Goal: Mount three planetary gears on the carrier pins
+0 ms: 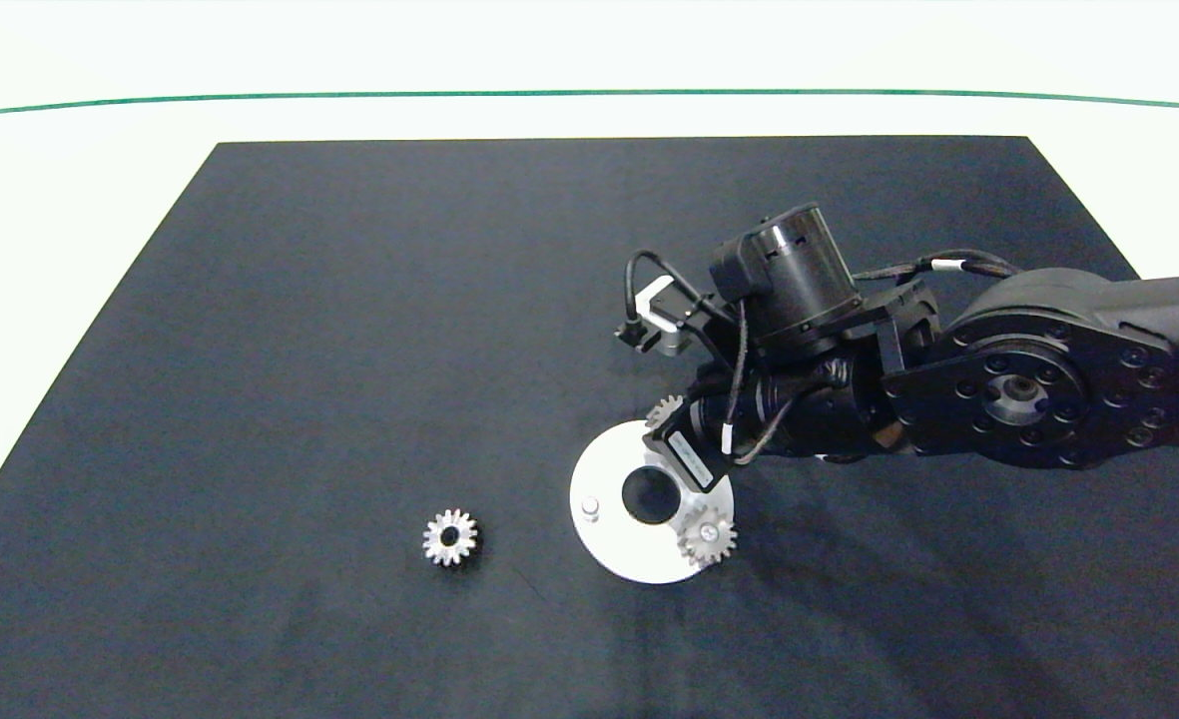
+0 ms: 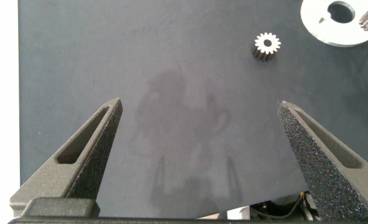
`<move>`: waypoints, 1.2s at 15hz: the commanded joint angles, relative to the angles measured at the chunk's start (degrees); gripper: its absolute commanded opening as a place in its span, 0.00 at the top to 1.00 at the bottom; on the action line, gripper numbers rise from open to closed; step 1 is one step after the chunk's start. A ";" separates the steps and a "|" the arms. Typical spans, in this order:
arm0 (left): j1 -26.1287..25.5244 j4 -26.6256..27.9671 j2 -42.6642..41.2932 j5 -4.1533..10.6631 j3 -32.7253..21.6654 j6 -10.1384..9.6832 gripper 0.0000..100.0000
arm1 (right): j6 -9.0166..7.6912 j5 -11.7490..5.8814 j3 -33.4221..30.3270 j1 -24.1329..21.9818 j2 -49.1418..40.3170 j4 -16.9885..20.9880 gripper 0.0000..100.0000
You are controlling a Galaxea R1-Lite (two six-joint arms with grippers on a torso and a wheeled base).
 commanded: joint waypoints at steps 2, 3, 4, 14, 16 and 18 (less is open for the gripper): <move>0.05 0.15 0.09 -0.35 -0.01 0.04 0.00 | -0.09 -0.01 -0.11 -0.22 0.16 -0.10 0.78; 0.05 0.15 0.09 -0.44 -0.09 0.04 0.00 | -0.09 -0.01 -0.11 -0.22 0.16 -0.10 0.78; 0.05 0.15 0.09 -0.44 -0.09 0.04 0.00 | -0.09 -0.01 -0.11 -0.22 0.25 -0.10 0.78; 0.05 0.15 0.09 -0.52 -0.36 0.04 0.00 | -0.09 -0.10 -1.78 -0.22 1.04 0.34 0.78; 0.05 0.15 0.27 -0.52 -0.53 0.04 0.00 | -0.09 -0.10 -1.87 -0.22 1.04 0.34 0.78; 0.05 0.15 0.27 -0.52 -0.53 0.04 0.00 | -0.09 -0.10 -1.78 -0.22 1.04 0.34 0.78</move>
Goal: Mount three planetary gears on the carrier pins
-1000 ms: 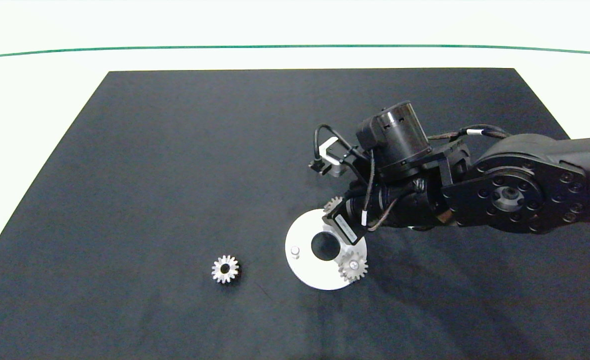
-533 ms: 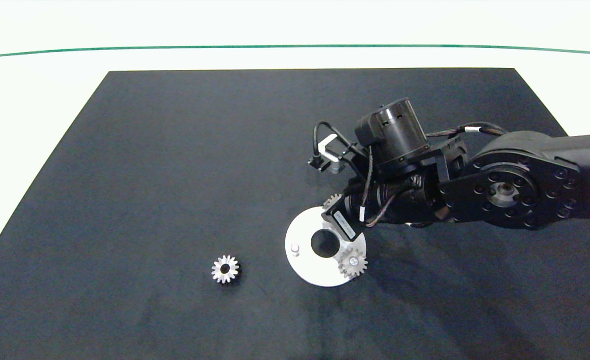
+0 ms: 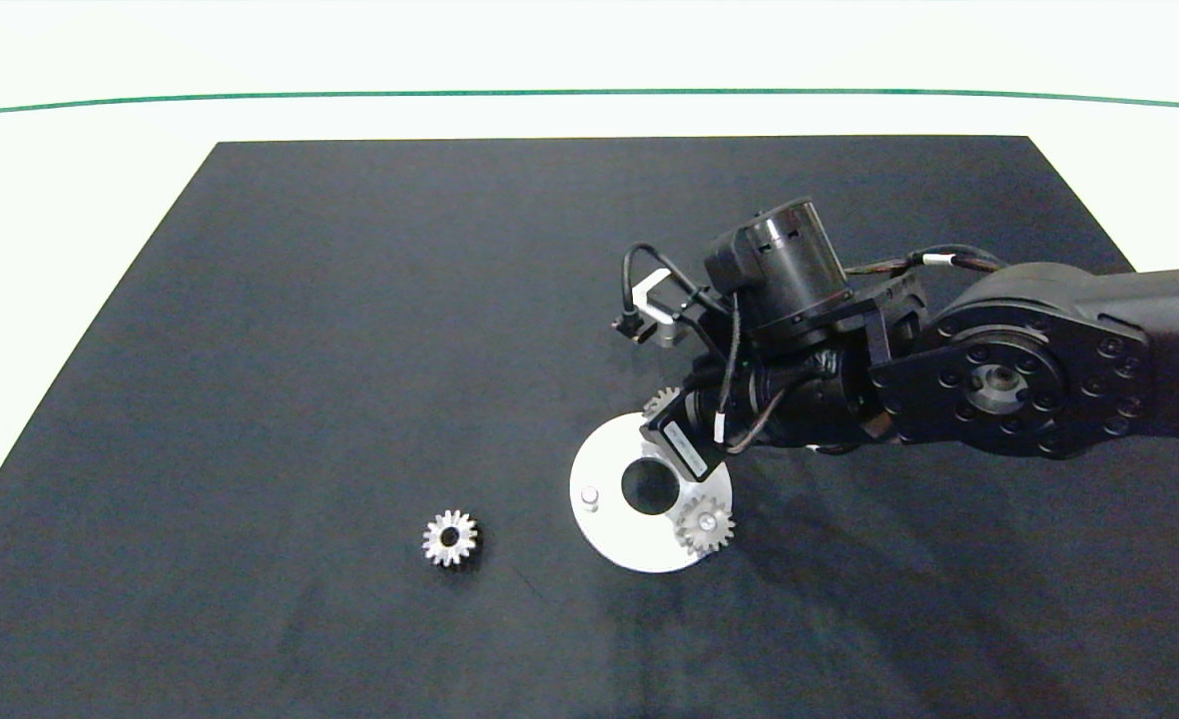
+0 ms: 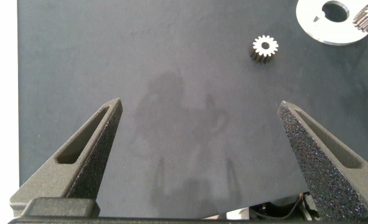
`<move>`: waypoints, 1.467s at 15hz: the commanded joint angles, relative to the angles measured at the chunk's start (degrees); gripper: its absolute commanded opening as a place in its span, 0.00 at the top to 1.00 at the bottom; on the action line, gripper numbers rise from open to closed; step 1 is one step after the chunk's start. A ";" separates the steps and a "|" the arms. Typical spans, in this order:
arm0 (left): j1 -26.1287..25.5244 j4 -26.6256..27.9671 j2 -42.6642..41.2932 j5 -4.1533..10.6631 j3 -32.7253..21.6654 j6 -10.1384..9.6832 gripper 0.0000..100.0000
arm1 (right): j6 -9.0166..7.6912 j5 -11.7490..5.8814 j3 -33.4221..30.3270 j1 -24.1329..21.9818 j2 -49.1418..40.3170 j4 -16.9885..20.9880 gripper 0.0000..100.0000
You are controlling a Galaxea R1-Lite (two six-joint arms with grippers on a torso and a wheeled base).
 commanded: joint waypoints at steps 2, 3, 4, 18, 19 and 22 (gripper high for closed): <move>0.00 0.15 0.14 0.01 -0.23 0.04 0.00 | -0.12 -0.08 0.22 -0.05 -0.01 0.16 0.78; 0.00 0.15 0.14 -0.07 -0.32 0.04 0.00 | -0.12 -0.08 0.22 -0.05 -0.10 0.16 0.00; 0.00 0.15 0.14 -0.07 -0.32 0.04 0.00 | -0.12 -0.08 0.31 -0.05 -0.10 0.16 0.00; 0.00 0.15 0.14 -0.07 -0.76 0.04 0.00 | -0.20 -0.08 0.05 -0.05 -5.81 0.33 0.00; 0.00 0.15 0.14 -0.07 -0.76 0.04 0.00 | -0.20 -0.08 0.05 -0.23 -7.22 0.33 0.00; 0.00 0.15 0.14 -0.07 -0.76 0.04 0.00 | -0.56 -0.16 -0.21 -2.51 -9.41 2.97 0.00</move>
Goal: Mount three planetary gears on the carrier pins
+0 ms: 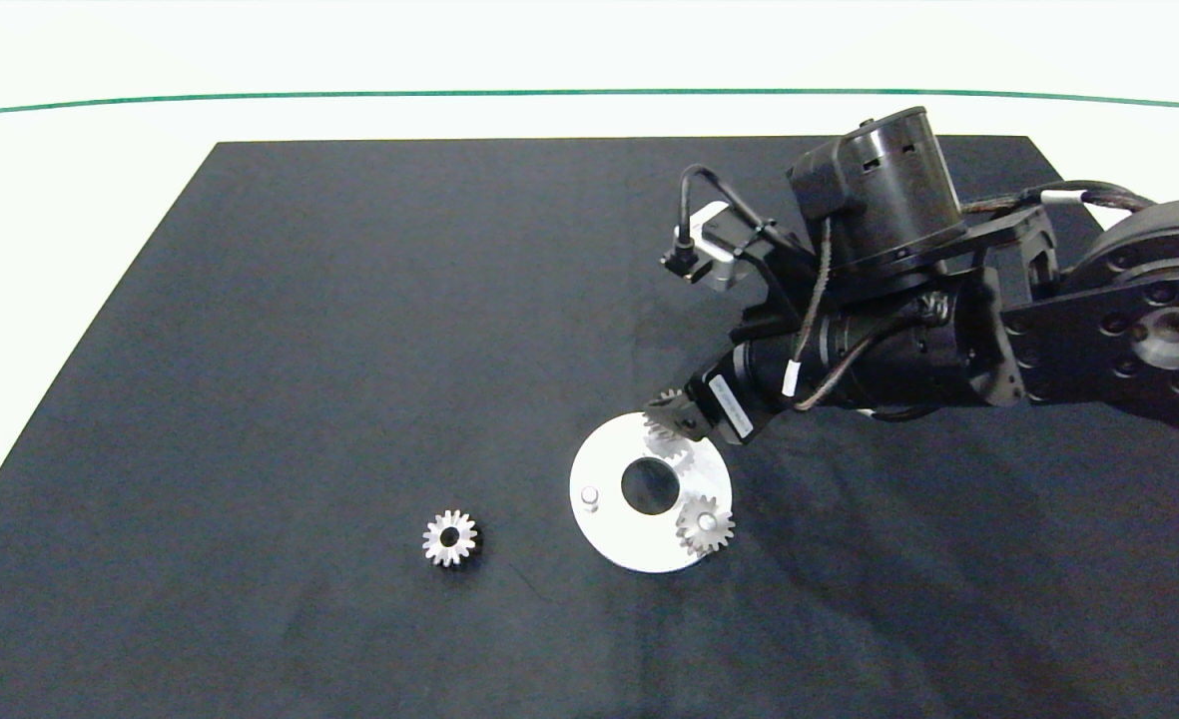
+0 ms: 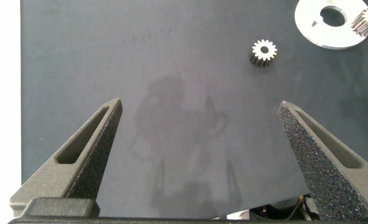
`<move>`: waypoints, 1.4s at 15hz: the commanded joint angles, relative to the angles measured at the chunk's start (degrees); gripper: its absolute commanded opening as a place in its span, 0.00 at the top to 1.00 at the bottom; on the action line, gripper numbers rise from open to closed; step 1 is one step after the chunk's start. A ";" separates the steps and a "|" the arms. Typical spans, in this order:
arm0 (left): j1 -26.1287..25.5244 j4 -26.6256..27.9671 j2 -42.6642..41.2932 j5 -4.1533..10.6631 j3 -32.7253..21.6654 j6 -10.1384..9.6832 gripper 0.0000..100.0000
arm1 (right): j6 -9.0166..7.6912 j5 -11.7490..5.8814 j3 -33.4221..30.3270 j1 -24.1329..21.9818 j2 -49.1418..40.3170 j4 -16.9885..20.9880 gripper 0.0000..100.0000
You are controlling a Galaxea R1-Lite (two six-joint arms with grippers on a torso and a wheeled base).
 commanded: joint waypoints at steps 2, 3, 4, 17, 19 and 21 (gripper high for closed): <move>0.00 0.13 0.00 -0.02 0.01 0.07 0.00 | -0.29 -0.18 0.10 -3.31 -3.21 2.37 0.00; 0.00 0.13 0.09 -0.02 -0.17 0.07 0.00 | -0.29 -0.09 0.10 -3.92 -3.12 2.37 0.00; 0.00 0.13 0.09 -0.02 -0.52 0.07 0.00 | -0.29 0.00 0.10 -4.27 -2.94 2.37 0.00; -0.08 0.22 0.35 -0.02 -1.31 0.07 0.00 | 0.24 0.44 -1.92 -4.27 2.15 2.11 0.00; -0.08 0.13 0.35 -0.02 -1.31 0.07 0.00 | 0.33 0.53 -1.92 -4.27 2.86 2.11 0.00; -0.08 0.13 0.44 -0.02 -1.31 0.07 0.00 | 0.33 0.61 -2.01 -4.36 2.95 2.02 0.00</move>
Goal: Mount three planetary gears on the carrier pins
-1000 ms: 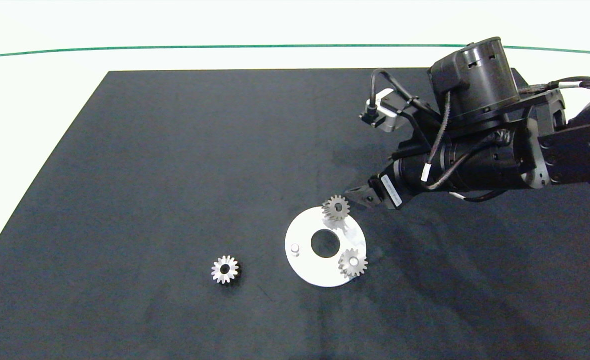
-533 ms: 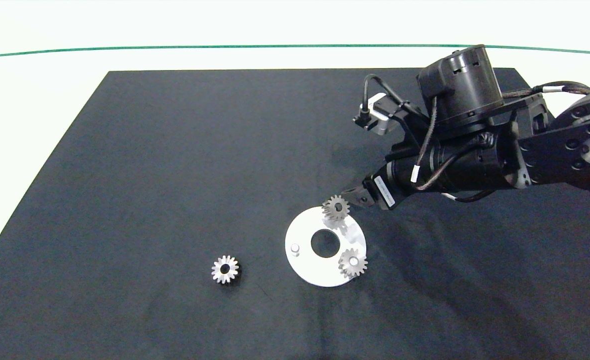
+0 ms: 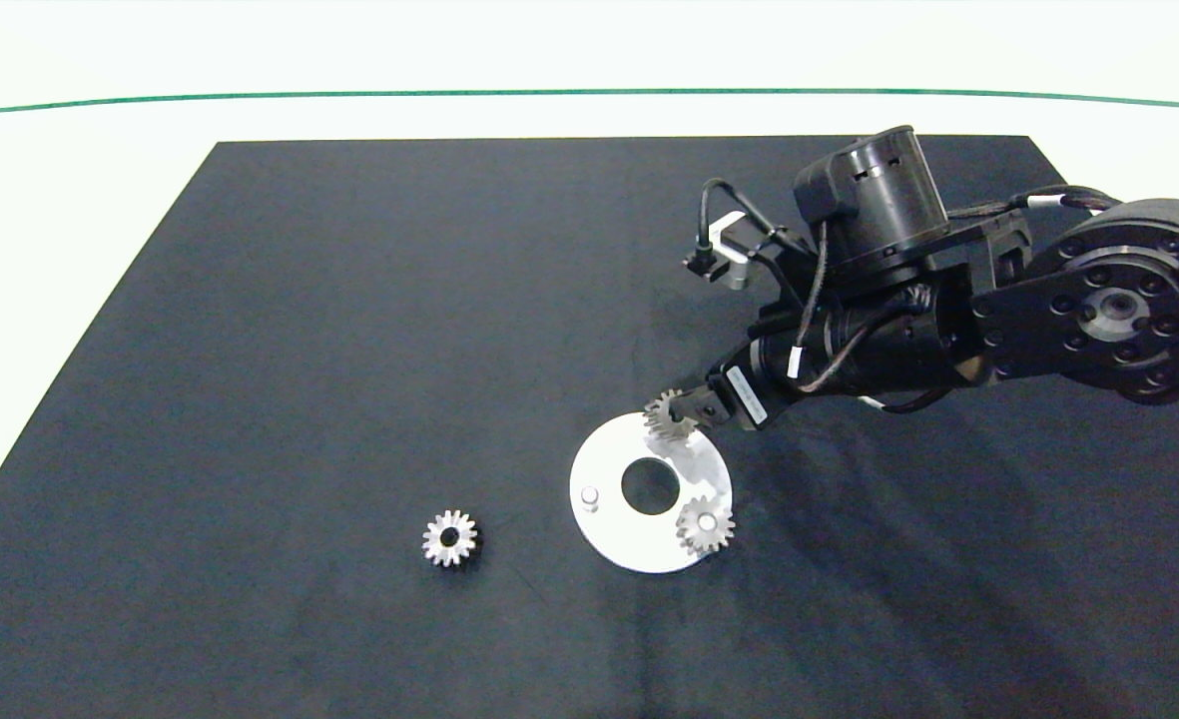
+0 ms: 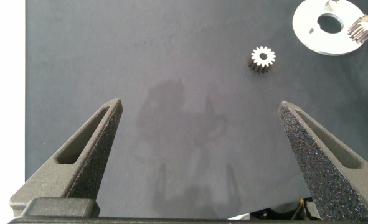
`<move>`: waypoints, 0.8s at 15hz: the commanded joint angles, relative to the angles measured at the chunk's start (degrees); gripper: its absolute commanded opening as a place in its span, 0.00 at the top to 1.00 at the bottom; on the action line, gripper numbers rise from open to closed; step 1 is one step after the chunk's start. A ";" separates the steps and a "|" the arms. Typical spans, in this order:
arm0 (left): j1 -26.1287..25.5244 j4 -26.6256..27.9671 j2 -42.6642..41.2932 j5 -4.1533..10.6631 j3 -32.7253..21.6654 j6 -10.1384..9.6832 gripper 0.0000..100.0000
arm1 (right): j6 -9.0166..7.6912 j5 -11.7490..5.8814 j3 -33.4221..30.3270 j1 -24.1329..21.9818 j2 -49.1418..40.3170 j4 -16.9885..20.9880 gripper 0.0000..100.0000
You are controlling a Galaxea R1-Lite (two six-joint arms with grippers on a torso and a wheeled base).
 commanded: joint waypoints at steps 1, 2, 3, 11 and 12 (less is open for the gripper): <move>0.06 0.15 -0.01 -0.02 0.01 0.07 0.00 | -0.11 0.02 -0.18 -0.01 0.78 -0.04 0.00; 0.06 0.15 -0.01 -0.02 0.01 0.07 0.00 | -0.11 0.10 -0.62 -0.01 1.22 -0.04 0.00; -0.02 0.15 -0.01 -0.02 0.01 0.07 0.00 | -0.11 0.10 -1.06 -0.01 1.40 -0.04 0.00; -0.02 0.15 -0.01 -0.02 -0.43 0.07 0.00 | -0.20 0.46 -1.59 0.08 -2.91 0.75 0.00; -0.02 0.15 0.16 -0.02 -0.43 0.07 0.00 | -0.20 0.46 -0.53 -0.10 -5.81 1.19 0.00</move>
